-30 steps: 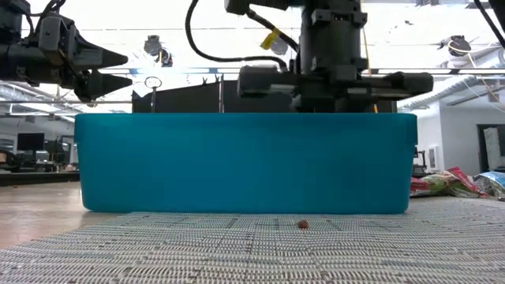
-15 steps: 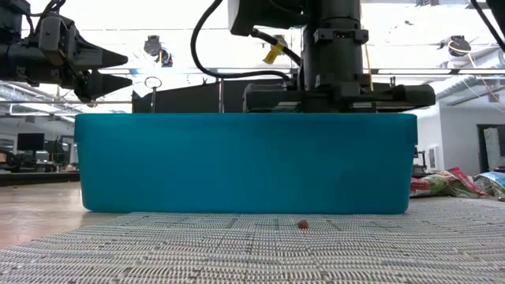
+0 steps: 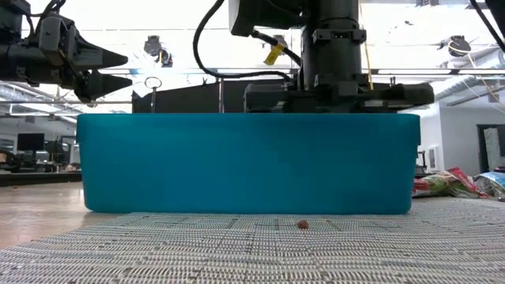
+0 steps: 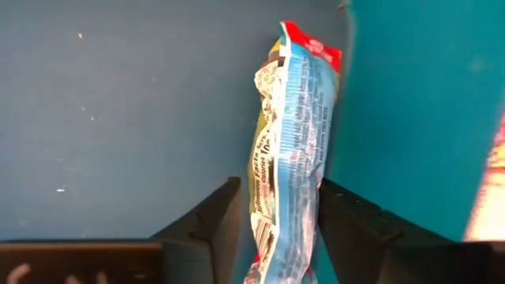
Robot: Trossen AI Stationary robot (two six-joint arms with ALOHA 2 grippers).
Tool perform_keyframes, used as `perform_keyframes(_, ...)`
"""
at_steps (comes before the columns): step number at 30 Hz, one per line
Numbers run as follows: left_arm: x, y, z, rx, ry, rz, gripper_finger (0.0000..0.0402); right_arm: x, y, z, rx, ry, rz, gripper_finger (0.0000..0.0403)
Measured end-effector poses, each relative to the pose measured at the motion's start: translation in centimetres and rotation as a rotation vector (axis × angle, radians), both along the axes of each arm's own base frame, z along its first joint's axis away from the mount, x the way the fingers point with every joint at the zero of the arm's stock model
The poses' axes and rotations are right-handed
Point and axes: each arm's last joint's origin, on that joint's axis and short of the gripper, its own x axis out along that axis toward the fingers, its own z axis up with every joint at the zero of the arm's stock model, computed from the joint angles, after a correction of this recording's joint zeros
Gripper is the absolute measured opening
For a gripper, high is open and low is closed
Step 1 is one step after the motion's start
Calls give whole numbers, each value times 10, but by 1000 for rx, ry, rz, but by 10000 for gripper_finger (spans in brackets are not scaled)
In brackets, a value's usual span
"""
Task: Pick and place Granola Bars by type
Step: Put the red granola bar into the blue bin
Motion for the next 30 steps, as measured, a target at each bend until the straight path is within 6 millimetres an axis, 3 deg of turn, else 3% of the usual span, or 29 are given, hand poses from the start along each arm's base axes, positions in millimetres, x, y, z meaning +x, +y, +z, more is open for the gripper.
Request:
perform_keyframes(5, 0, 0, 0, 0, 0, 0, 392, -7, -5, 20, -17, -19, -15, 175)
perform_keyframes(12, 0, 0, 0, 0, 0, 0, 392, -14, -18, 55, -83, -111, 74, 174)
perform_keyframes(21, 0, 0, 0, 0, 0, 0, 392, -30, -40, 105, -136, -198, 550, 176)
perform_keyframes(30, 0, 0, 0, 0, -1, 0, 392, -59, -44, 152, -121, -296, 1040, 176)
